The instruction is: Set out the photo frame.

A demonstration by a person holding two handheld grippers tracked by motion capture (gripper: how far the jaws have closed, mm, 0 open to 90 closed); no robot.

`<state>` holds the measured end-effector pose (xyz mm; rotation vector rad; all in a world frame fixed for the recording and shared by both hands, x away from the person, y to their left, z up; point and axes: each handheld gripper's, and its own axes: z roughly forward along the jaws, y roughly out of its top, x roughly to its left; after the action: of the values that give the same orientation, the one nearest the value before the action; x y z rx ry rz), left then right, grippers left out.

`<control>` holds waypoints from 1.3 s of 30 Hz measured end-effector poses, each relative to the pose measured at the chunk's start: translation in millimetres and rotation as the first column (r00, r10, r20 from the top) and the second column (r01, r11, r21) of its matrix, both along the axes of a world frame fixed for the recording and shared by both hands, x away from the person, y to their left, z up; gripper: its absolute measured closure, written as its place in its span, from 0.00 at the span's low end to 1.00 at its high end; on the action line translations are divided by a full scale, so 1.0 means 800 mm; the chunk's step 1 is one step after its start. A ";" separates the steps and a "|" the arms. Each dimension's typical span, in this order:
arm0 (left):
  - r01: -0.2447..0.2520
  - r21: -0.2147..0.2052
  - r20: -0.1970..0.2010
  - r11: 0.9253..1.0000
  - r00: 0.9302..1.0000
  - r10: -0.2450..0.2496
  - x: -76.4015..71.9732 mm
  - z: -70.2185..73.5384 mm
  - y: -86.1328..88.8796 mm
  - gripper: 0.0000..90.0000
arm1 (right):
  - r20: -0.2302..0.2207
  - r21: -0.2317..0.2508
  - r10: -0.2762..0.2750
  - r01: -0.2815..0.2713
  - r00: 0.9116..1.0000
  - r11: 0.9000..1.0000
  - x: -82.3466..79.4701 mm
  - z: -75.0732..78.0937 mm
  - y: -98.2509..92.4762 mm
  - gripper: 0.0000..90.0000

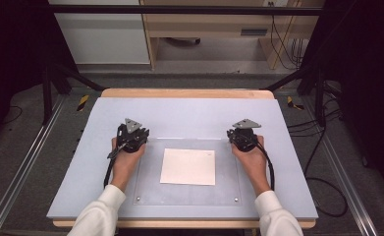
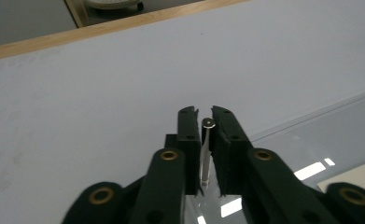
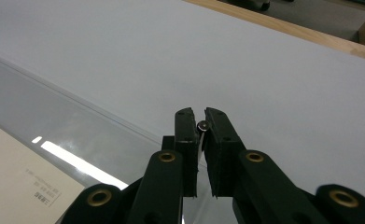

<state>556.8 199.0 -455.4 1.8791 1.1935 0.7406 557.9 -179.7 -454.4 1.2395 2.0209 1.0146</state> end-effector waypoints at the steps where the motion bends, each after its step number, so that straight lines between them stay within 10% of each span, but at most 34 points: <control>1: -0.002 -0.006 -0.004 1.000 1.000 0.002 0.000 0.000 0.000 0.93 | -0.002 0.001 0.001 -0.001 1.000 1.000 0.000 0.000 0.000 0.94; 14: 0.050 0.032 -0.154 0.998 0.987 -0.045 0.019 0.019 0.002 0.94 | -0.138 -0.011 -0.011 0.009 0.990 1.000 0.016 0.015 0.003 0.95; 27: 0.063 0.007 -0.276 0.998 0.959 -0.059 0.049 0.030 0.006 0.94 | -0.322 -0.007 -0.010 0.008 0.947 1.000 0.051 0.032 0.002 0.95; 35: 0.063 0.002 -0.279 0.998 0.958 -0.060 0.050 0.030 0.006 0.95 | -0.295 0.010 0.023 -0.021 0.955 1.000 0.045 0.030 -0.004 0.90; 39: 0.062 -0.004 -0.283 0.998 0.957 -0.061 0.051 0.029 0.007 0.95 | -0.187 0.021 0.036 -0.032 0.982 0.999 0.027 0.038 -0.015 0.74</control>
<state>597.2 204.2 -431.8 2.0669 1.3003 0.4502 579.4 -191.9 -423.9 1.3593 2.1861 0.9650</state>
